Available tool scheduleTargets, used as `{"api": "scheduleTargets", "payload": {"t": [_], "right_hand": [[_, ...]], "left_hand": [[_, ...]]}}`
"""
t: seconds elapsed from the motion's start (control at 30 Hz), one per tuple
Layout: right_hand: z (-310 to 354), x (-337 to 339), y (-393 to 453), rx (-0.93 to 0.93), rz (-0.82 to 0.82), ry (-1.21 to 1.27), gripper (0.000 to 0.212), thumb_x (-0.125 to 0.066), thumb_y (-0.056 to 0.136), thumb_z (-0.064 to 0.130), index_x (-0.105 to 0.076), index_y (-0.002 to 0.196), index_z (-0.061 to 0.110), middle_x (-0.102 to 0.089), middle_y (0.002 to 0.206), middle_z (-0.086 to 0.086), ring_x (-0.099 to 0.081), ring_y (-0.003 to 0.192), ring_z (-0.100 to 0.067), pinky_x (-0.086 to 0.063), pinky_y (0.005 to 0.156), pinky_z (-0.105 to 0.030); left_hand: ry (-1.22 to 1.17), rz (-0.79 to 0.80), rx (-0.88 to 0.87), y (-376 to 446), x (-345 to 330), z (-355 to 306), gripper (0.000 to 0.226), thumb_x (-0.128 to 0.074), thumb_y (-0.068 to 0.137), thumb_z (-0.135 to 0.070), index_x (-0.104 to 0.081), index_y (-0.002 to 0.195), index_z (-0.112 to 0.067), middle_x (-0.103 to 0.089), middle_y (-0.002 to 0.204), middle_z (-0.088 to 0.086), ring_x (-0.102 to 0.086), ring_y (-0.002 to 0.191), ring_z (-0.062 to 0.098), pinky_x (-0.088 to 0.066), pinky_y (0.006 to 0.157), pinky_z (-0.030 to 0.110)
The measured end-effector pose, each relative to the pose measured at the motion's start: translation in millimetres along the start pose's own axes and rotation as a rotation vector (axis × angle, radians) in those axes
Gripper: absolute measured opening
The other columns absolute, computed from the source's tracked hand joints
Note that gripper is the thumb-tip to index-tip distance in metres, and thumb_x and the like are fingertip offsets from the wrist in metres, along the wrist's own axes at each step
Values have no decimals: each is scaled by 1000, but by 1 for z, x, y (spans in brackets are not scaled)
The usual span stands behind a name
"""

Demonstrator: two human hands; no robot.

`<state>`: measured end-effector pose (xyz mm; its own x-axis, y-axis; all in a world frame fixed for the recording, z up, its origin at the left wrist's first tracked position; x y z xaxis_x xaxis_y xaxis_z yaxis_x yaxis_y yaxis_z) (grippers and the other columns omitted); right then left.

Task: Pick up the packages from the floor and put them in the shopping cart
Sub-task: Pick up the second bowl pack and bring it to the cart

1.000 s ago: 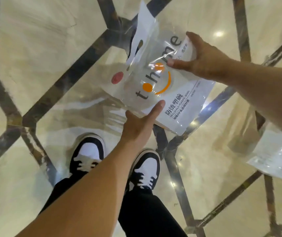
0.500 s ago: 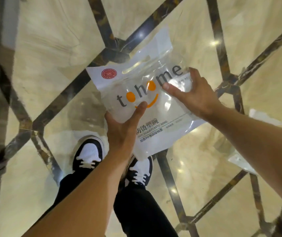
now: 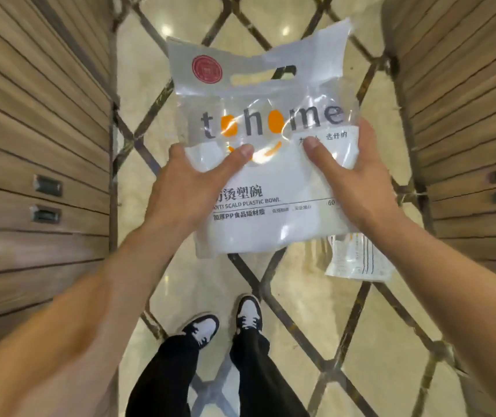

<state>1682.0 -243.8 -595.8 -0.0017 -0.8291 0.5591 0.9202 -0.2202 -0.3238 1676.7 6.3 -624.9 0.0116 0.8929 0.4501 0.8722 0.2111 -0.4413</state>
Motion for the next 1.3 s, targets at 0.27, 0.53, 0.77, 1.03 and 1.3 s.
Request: {"api": "scheduleTargets", "payload": {"t": [0.27, 0.53, 0.77, 1.03, 1.3], "right_hand": [[113, 174, -156, -91, -467, 182, 78, -66, 81, 75, -43, 147, 40, -65, 122, 25, -63, 120, -11, -49, 108, -40], [110, 291, -338, -265, -907, 242, 87, -62, 82, 80, -33, 154, 41, -62, 142, 8, -58, 132, -24, -45, 110, -45], [60, 318, -569, -528, -1285, 289, 83, -63, 84, 77, -32, 154, 45, -62, 144, 2, -58, 132, -30, -45, 99, -39], [-5, 264, -833, -813, -1641, 361, 114, -56, 64, 96, -22, 158, 40, -61, 143, 2, -60, 128, -29, -49, 106, -53], [-52, 210, -1065, -1012, -1829, 366, 96, -59, 79, 86, -27, 156, 39, -63, 135, 6, -62, 121, -25, -50, 94, -41]], "left_hand": [[228, 276, -440, -97, 37, -230, 111, -57, 44, -108, -69, 122, -29, -76, 113, -8, -72, 106, 19, -56, 96, 44], [309, 672, -822, -252, -37, -351, 82, -62, 62, -95, -74, 114, -33, -76, 104, -16, -71, 100, 12, -49, 78, 28], [403, 1123, -1060, -463, -121, -338, 98, -54, 54, -103, -74, 117, -30, -77, 112, -9, -70, 106, 17, -47, 81, 34], [517, 1547, -1294, -728, -157, -224, 109, -49, 50, -109, -72, 121, -30, -76, 117, -5, -69, 110, 23, -50, 88, 40], [561, 1855, -1313, -961, -137, -98, 89, -59, 58, -101, -74, 115, -35, -78, 112, -10, -72, 106, 19, -54, 94, 41]]}}
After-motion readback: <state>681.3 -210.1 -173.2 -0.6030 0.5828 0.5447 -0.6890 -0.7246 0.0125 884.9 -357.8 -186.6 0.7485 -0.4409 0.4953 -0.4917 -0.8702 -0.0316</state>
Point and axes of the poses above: each hand's wrist, its own y-axis towards the middle knuckle, its own x-axis out of the back of the hand, z = x × y, the point moved 3 cm from there along y, towards the middle knuckle
